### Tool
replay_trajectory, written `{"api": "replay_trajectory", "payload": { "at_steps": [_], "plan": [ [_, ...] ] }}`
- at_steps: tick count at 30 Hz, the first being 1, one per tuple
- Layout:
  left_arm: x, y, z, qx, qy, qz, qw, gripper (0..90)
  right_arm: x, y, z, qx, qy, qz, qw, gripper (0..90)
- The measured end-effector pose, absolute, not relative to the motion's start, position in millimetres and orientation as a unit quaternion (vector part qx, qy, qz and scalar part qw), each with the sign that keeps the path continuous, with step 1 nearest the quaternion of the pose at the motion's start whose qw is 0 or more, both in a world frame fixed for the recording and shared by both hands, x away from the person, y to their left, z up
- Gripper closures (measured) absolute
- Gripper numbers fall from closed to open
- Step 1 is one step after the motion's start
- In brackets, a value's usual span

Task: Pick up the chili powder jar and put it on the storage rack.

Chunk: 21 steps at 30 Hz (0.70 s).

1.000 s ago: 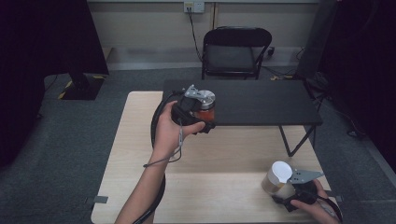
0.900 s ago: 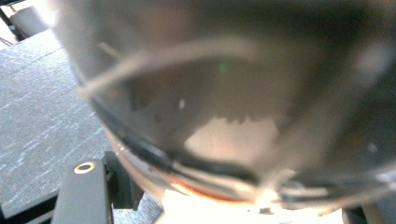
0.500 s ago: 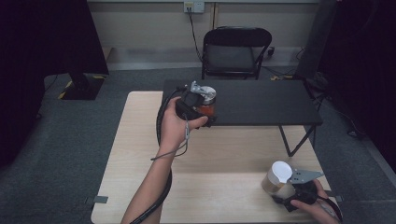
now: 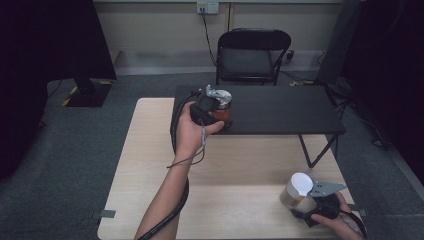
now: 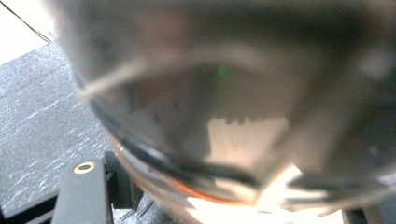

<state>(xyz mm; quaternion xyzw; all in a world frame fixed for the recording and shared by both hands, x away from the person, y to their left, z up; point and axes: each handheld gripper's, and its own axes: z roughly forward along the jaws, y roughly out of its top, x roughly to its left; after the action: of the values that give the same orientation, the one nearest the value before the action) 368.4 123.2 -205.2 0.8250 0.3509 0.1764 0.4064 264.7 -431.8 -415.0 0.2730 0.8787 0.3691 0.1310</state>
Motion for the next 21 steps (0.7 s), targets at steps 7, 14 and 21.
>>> {"api": "replay_trajectory", "payload": {
  "at_steps": [7,14,21],
  "plan": [
    [369.8,119.5,-207.0,0.821,0.357,0.18,0.408,30.6,264.8,-431.9,-415.0,0.273,0.879,0.369,0.131,0.0],
    [371.4,115.9,-207.5,0.817,0.364,0.181,0.409,30.5,264.7,-431.8,-415.0,0.273,0.879,0.369,0.131,0.0],
    [371.4,115.1,-207.6,0.816,0.366,0.182,0.408,30.5,264.7,-431.8,-415.0,0.273,0.879,0.369,0.131,0.0]
  ]
}}
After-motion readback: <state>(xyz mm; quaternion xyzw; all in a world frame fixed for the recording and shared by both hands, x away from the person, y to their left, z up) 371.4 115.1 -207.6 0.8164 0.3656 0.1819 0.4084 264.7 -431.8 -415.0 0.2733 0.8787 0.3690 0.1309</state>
